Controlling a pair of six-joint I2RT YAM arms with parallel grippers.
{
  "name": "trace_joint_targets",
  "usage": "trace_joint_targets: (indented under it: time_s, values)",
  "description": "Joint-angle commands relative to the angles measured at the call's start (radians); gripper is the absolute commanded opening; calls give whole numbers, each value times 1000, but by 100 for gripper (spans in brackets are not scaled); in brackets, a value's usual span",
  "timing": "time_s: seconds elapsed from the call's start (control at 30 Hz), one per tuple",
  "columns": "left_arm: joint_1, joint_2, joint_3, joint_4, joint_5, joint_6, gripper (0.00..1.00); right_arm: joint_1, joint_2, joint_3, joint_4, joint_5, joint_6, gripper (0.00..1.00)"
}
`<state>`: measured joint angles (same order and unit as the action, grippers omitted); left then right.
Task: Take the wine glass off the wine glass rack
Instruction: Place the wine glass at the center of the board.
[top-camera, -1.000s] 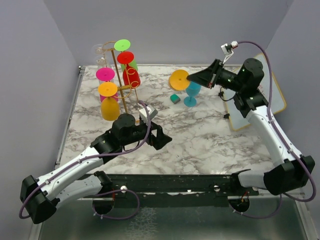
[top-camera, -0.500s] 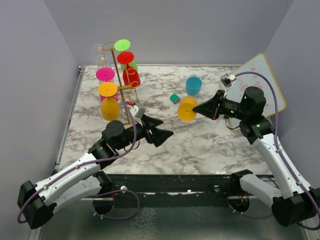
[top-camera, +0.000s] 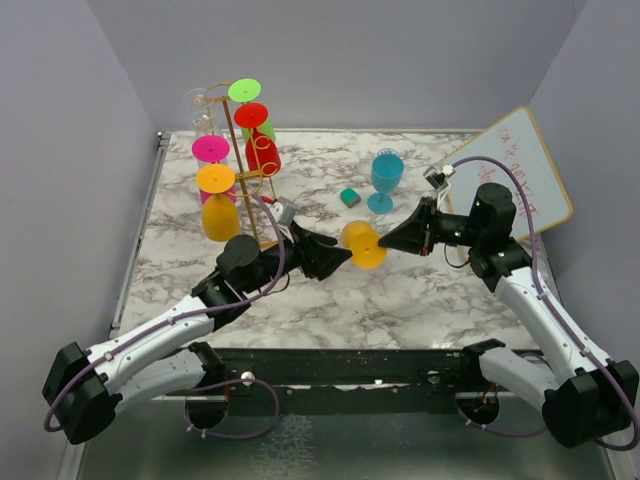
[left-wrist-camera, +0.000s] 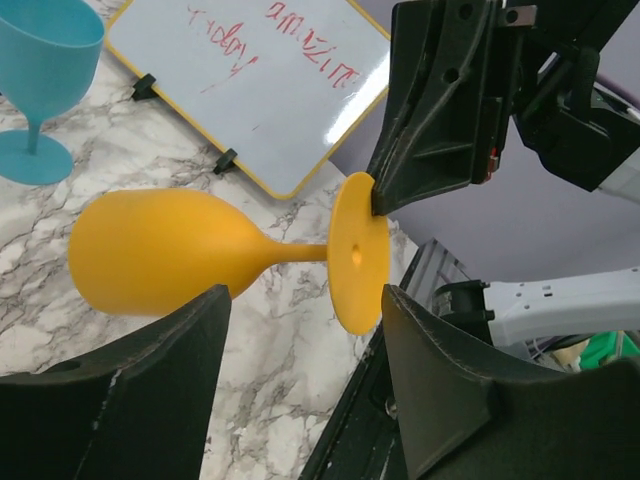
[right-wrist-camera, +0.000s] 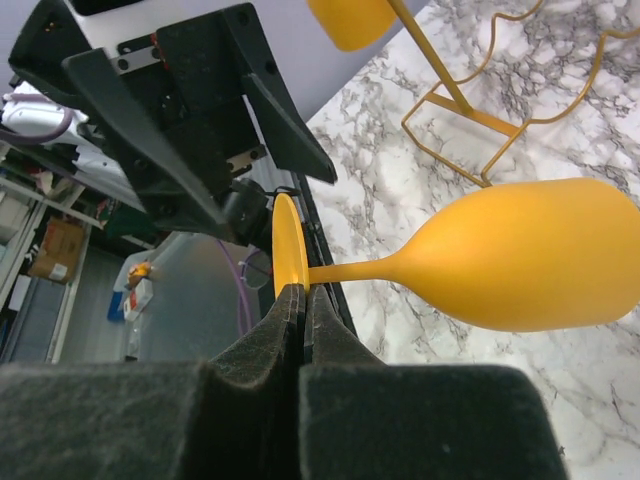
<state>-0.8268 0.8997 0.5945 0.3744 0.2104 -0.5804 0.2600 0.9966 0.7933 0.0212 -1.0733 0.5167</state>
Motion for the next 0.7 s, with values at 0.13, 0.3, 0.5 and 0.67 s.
trace_joint_targets:
  time_s: [0.13, 0.3, 0.5, 0.67]
  values:
    - [-2, 116, 74, 67, 97, -35, 51, 2, 46, -5, 108, -74, 29, 0]
    - [-3, 120, 74, 69, 92, -27, 32, 2, 59, 2, 100, -69, 14, 1]
    - [-2, 142, 78, 67, 126, -11, 28, 2, 62, 0, 115, -85, 9, 0]
    - [-2, 180, 102, 67, 172, -1, 16, 2, 66, 13, 110, -81, 11, 1]
